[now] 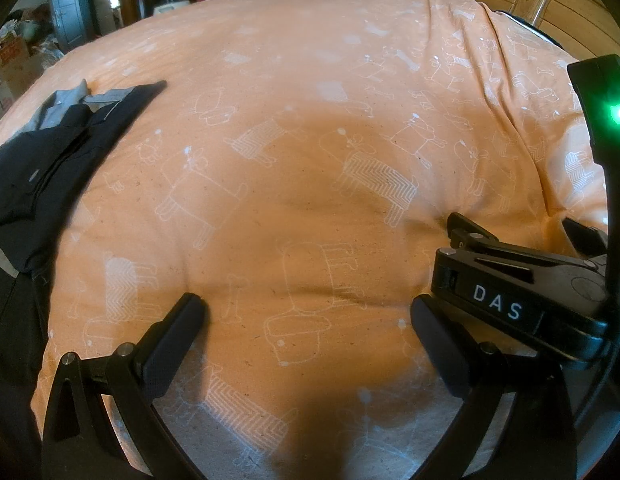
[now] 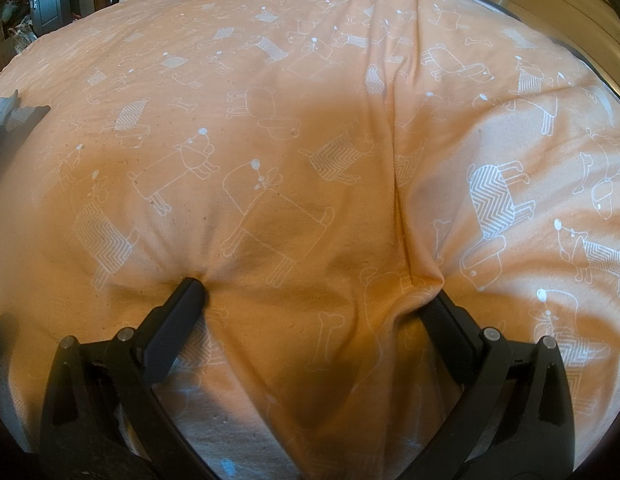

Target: Fold small clothes

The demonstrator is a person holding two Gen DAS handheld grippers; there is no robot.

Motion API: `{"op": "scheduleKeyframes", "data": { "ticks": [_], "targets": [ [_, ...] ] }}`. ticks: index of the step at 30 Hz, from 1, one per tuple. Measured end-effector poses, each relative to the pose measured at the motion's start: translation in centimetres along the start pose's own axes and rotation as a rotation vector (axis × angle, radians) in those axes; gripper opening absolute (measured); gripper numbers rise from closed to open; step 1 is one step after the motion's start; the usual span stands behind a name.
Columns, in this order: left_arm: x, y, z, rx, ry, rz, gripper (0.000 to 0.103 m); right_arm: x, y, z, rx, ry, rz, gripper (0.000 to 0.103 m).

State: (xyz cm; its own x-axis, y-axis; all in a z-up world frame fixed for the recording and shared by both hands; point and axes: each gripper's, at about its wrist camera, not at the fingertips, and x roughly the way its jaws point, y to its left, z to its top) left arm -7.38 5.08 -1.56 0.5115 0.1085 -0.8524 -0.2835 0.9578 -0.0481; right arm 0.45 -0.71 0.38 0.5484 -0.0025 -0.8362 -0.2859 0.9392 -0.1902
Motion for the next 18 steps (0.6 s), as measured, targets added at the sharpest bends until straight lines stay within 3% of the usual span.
{"op": "scheduleKeyframes", "data": {
  "ticks": [18],
  "targets": [
    [-0.09, 0.16, -0.15, 0.006, 0.0, -0.017, 0.103, 0.04, 0.05, 0.05, -0.015, -0.008, -0.027, 0.103]
  ]
}}
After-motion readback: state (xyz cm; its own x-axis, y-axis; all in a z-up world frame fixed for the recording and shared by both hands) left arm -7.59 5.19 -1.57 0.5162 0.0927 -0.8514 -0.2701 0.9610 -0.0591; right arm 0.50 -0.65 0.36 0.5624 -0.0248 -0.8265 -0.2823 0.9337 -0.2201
